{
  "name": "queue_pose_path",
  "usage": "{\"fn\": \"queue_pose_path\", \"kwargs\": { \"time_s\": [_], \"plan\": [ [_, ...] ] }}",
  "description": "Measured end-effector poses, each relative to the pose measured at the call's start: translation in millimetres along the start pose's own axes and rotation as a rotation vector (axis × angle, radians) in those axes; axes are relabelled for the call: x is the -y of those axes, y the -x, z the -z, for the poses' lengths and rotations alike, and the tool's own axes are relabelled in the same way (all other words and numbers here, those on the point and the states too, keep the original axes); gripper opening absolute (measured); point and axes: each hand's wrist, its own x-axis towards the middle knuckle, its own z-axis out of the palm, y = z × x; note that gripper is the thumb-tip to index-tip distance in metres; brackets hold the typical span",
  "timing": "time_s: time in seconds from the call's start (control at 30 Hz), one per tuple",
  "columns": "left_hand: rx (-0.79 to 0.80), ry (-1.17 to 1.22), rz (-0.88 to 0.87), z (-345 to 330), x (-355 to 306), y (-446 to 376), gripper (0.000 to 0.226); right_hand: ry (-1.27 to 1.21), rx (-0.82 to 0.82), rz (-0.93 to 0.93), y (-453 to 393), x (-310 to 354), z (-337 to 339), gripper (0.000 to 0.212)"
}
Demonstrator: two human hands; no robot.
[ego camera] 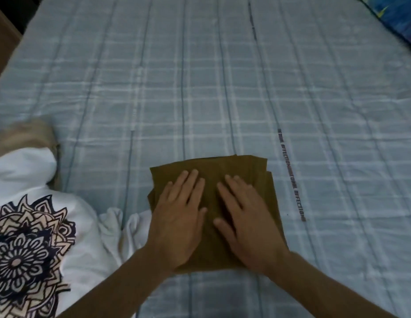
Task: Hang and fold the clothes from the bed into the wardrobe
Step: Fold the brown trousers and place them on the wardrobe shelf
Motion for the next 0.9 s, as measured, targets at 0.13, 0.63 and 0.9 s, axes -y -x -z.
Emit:
{"fn": "queue_pose_path", "kwargs": {
  "time_s": [0.13,0.63,0.9],
  "plan": [
    [0.108,-0.056,-0.054,-28.4,14.5,-1.2,0.068,0.114,0.112,0.05,5.7,-26.1,-27.3,0.07],
    [-0.008,-0.017,-0.309,8.2,7.9,52.9,0.042,-0.112,-0.172,0.1,46.3,-28.4,-3.3,0.038],
    [0.087,-0.013,-0.43,3.4,5.9,63.3,0.027,-0.032,-0.127,0.211,87.8,-38.8,-16.7,0.022]
  ]
}}
